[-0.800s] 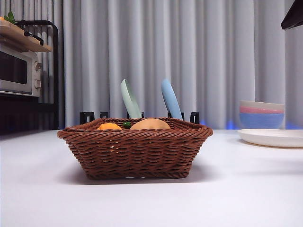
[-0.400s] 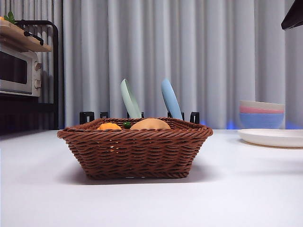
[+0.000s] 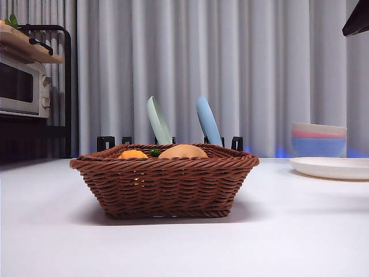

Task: Pick up the basket,pick up the corn from the table,pick up the potato from the table,pick up the cucumber from the table,put all items into the basket

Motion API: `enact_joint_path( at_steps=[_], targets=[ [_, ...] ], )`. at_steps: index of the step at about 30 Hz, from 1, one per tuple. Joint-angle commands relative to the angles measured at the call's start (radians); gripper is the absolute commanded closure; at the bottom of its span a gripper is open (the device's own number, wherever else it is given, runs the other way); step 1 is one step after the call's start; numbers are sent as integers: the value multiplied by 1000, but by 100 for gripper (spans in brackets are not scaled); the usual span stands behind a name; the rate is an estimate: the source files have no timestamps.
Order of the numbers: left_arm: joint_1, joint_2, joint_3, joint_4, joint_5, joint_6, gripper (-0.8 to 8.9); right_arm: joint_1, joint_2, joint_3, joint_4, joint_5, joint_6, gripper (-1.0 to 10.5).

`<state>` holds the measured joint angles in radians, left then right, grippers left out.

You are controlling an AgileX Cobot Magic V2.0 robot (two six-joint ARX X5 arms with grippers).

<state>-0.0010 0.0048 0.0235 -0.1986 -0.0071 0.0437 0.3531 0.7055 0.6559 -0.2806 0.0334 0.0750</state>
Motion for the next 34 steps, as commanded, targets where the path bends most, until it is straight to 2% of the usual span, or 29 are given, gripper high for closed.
enact_joint_path(
  at_steps=[1, 7, 11, 16, 20, 25, 34],
  targets=[
    [3, -3, -16, 3, 8, 5, 815, 1, -1, -3, 5, 0, 10, 962],
    [3, -3, -16, 3, 8, 5, 815, 2, -3, -3, -6, -1, 6, 962],
    [3, -3, -16, 3, 8, 5, 815, -27, -69, -13, -15, 38, -97, 962],
    [3, -3, -16, 3, 8, 5, 815, -121, -235, -178, 121, -13, -143, 962],
    [2, -3, -16, 3, 8, 5, 815, -188, -354, -364, 212, -35, -143, 962],
    [2, -3, -16, 3, 8, 5, 815, -223, -480, -547, 219, -35, -112, 962],
    [2, -3, -16, 3, 8, 5, 815, -222, -648, -650, 197, -36, -76, 962]
  ],
)
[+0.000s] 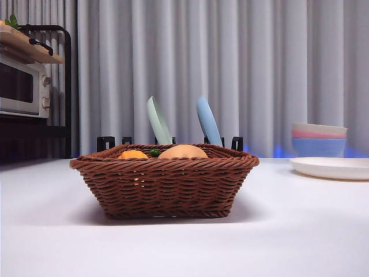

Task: Pick up the basket,pick up the corn from the table,pick up the potato from the table,pick up the cucumber from the table,put all items into the basket

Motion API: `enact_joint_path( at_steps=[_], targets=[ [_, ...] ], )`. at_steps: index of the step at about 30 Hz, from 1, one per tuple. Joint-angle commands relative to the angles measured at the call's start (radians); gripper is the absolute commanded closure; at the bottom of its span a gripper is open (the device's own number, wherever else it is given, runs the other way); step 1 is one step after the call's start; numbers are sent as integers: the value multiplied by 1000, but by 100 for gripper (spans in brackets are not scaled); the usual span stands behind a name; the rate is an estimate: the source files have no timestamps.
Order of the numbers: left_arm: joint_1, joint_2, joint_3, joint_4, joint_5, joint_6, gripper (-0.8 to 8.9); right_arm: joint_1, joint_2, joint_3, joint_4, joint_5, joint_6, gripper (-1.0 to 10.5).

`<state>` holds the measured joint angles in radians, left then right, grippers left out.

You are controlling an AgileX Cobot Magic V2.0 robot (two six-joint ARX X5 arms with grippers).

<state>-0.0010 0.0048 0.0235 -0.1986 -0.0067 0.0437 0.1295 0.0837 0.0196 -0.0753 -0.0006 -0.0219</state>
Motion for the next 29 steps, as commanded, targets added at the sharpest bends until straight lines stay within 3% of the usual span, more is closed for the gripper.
enact_joint_path(
  at_steps=[1, 4, 8, 29],
  targets=[
    [2, -3, -16, 3, 7, 5, 815, 2, -42, -13, -27, -2, 21, 962],
    [2, -3, -16, 3, 7, 5, 815, 2, -76, -13, -75, -2, 51, 962],
    [2, -3, -16, 3, 7, 5, 815, 2, -83, -13, -100, 0, 171, 962],
    [2, -3, -16, 3, 7, 5, 815, 2, -82, -13, -100, 3, 171, 962]
  ],
)
